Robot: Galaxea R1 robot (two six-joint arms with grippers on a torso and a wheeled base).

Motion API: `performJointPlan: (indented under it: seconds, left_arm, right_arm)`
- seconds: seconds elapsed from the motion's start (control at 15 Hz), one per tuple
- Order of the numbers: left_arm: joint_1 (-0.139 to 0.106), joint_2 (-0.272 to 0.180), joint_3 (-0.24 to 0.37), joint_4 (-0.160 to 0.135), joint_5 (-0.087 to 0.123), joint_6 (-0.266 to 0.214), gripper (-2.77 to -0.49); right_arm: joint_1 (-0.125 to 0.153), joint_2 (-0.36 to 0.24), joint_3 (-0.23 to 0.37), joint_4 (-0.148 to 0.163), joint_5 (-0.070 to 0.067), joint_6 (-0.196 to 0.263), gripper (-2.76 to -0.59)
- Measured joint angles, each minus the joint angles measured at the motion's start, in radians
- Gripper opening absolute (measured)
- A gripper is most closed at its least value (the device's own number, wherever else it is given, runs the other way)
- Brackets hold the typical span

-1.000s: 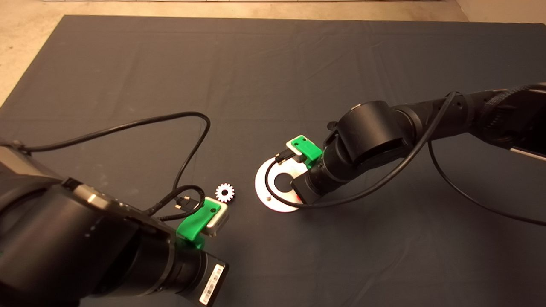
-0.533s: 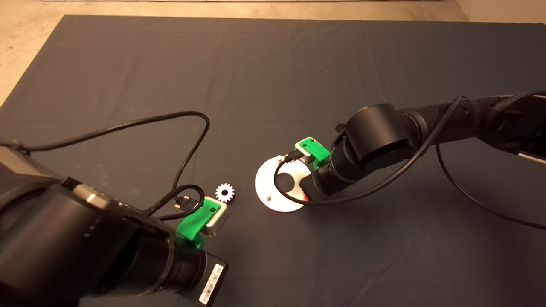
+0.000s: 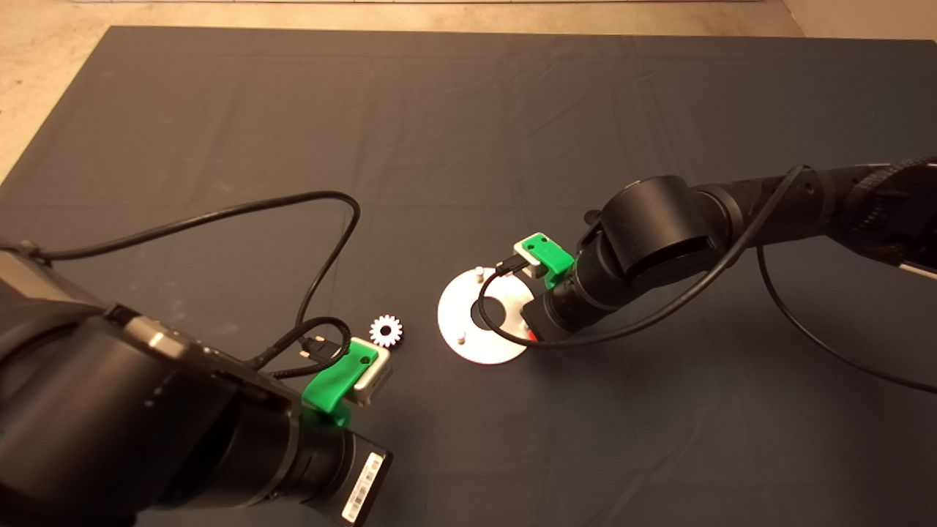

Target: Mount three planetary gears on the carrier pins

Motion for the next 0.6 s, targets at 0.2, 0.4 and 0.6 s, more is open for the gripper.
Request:
performJointPlan:
  seconds: [0.2,0.4,0.6]
  left_arm:
    - [0.000,-0.001,0.000,0.000,0.000,0.000,-2.23]
    - [0.000,-0.003,0.000,0.000,0.000,0.000,-2.23]
    - [0.000,-0.003,0.000,0.000,0.000,0.000,-2.23]
  right_arm:
    - [0.000,0.000,0.000,0.000,0.000,0.000,-2.39]
    - [0.000,0.000,0.000,-0.001,0.000,0.000,-2.39]
    - [0.001,0.002,0.000,-0.002,-0.001,0.000,-2.39]
